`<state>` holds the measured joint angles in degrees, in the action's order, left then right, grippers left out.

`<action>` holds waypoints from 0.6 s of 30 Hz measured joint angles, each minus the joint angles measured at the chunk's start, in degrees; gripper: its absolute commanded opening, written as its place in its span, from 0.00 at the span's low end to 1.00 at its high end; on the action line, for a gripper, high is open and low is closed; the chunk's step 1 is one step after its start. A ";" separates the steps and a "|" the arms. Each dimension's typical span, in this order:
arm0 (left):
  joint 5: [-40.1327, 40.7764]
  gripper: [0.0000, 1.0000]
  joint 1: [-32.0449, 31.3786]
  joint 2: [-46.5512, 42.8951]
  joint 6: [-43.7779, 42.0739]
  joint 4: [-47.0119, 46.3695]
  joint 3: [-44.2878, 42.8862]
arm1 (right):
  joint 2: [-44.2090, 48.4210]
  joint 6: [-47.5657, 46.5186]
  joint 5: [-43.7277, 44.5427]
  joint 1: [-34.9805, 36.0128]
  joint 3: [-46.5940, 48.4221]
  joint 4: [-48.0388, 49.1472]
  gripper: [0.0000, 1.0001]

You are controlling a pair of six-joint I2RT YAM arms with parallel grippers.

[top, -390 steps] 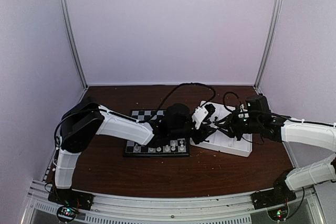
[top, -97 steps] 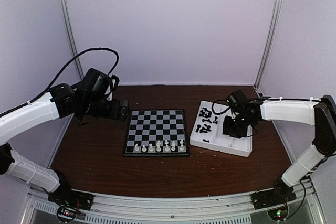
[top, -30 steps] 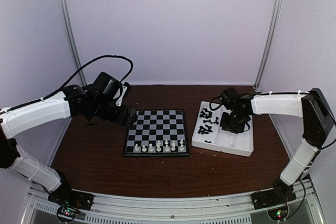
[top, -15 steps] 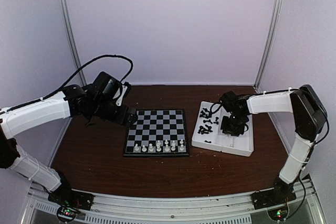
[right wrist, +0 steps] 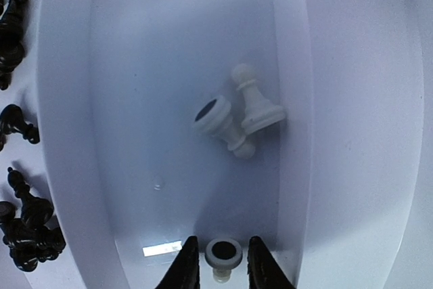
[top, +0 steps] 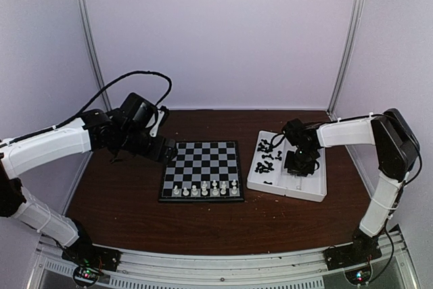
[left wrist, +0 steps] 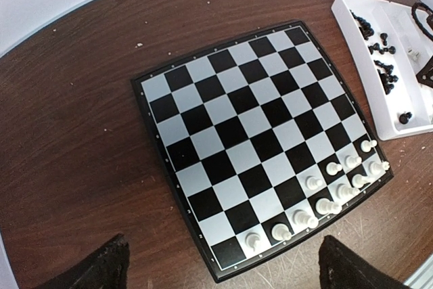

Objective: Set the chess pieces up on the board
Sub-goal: Pick up the chess piece from the storage box.

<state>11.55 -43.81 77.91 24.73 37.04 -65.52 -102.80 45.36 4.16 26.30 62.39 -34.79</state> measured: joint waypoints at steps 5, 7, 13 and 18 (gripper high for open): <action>-0.02 0.98 0.00 0.59 -0.02 0.00 0.00 | -0.07 -0.17 0.00 0.00 0.00 -0.04 0.21; -0.02 0.98 0.00 0.79 -0.02 -0.02 0.00 | -0.07 -0.24 0.00 0.00 0.00 -0.04 0.19; -0.02 0.98 0.00 0.96 -0.02 -0.02 0.00 | -0.07 -0.57 0.11 0.00 0.00 -0.02 0.16; -0.04 0.98 0.00 1.22 -0.02 -0.02 -0.07 | -0.07 -0.70 0.15 0.00 0.02 -0.02 0.15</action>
<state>11.51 -43.81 79.13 24.71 37.01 -65.58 -102.87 44.66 4.32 26.30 62.41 -34.81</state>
